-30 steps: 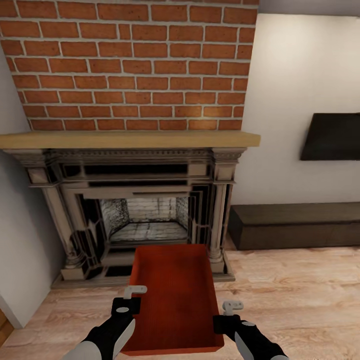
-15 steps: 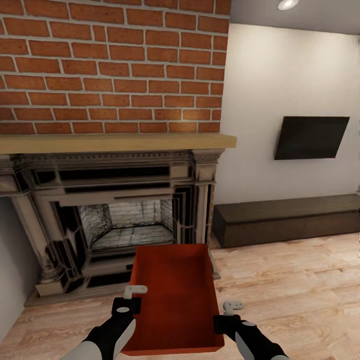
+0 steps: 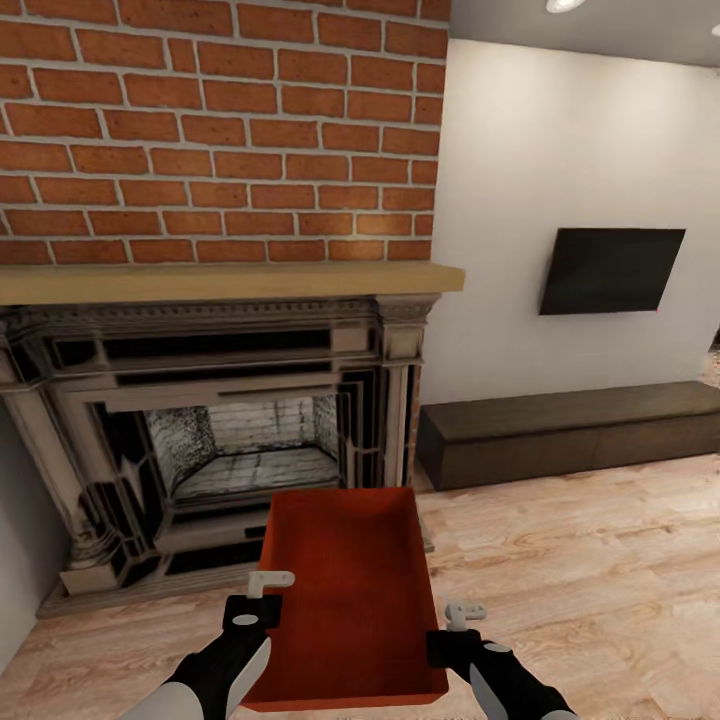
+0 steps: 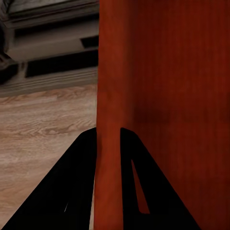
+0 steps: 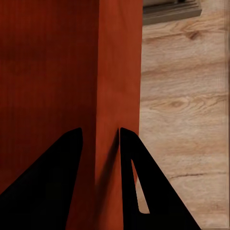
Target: Move the two storage containers from the living room to the garage. In the garage, place one container on the floor and stack the other container on top of it (either order is fine).
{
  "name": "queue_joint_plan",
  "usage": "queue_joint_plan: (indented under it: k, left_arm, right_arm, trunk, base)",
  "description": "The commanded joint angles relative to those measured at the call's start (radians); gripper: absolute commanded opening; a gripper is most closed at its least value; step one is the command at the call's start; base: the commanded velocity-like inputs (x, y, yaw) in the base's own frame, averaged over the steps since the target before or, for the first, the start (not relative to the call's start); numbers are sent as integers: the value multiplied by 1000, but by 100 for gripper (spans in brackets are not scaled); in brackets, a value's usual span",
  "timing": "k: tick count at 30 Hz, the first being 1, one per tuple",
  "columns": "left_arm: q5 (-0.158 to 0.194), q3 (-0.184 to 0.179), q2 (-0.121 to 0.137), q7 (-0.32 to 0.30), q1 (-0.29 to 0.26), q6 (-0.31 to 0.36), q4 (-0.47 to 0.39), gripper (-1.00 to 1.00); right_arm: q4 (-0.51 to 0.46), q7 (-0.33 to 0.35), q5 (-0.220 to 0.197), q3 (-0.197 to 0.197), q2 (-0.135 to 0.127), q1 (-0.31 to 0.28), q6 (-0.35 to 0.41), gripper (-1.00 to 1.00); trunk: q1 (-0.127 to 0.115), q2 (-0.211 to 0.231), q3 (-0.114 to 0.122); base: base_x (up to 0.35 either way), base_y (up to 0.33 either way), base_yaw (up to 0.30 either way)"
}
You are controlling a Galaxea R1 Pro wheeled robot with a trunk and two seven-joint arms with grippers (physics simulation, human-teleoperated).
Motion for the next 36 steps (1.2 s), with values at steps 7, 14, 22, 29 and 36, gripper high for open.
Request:
queue_joint_plan:
  k: [7, 14, 22, 29, 36]
  left_arm:
    - [41, 3, -5, 1, 0, 5, -1, -100]
    - [41, 3, -5, 1, 0, 5, -1, -100]
    - [41, 3, -5, 1, 0, 5, -2, -100]
    - [41, 3, -5, 1, 0, 5, -1, -100]
    - [41, 3, -5, 1, 0, 5, -2, -100]
  right_arm:
    - [-5, 14, -66, -17, 0, -1, -31, -100]
    - [-5, 14, -68, -18, -1, -1, -30, -100]
    - [-5, 14, -67, -18, 1, 0, -29, -100]
    - [-5, 14, -67, -18, 1, 0, -29, -100]
    - [-5, 14, -67, -18, 1, 0, -30, -100]
  trunk:
    - [0, -1, -10]
    - [0, -1, -20]
    - [0, -1, -32]
    - [0, -1, -36]
    - [0, -1, -37]
  base:
    - [0, 0, -197]
    - [0, 0, -46]
    - [0, 0, -102]
    - [0, 0, -254]
    - [0, 0, -273]
